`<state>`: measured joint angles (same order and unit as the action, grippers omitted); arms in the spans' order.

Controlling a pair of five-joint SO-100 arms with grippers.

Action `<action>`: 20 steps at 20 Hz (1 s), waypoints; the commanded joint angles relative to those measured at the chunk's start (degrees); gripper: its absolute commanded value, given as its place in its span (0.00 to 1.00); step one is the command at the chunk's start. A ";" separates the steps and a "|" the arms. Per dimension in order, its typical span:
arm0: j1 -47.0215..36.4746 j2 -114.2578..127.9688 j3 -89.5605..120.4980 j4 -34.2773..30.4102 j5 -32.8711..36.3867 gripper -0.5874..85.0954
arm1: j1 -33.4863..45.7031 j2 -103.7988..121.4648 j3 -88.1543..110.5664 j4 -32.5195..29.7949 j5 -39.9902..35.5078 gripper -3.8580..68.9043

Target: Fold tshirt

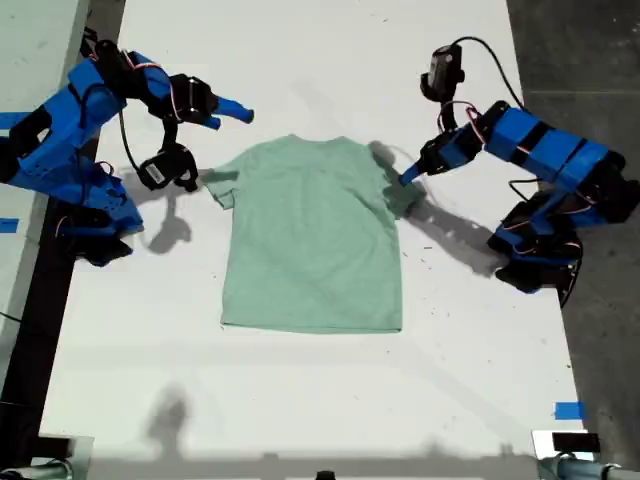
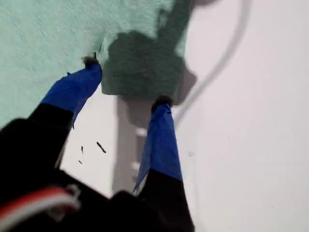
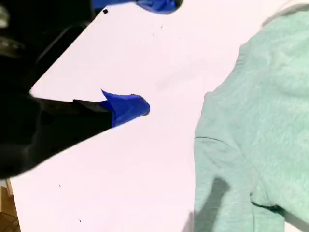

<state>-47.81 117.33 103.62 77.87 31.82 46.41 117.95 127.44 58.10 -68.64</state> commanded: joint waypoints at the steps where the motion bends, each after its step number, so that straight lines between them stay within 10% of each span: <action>1: -0.26 -0.35 -3.34 -0.79 0.35 0.35 | -0.18 -4.92 -0.97 -5.27 0.18 0.41; 7: -0.18 -2.29 -2.02 -1.23 0.18 0.35 | 1.41 -24.26 -11.60 -3.87 0.62 0.40; 11: -0.09 -2.55 0.53 -1.93 0.00 0.35 | 1.85 -28.48 -15.64 -2.20 -0.53 0.08; 20: 0.00 -1.85 2.64 -0.62 -0.09 0.35 | 1.58 -29.00 -17.31 -0.26 -2.64 0.08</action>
<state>-47.81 114.52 106.61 77.17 31.82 47.37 88.59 114.79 56.25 -70.49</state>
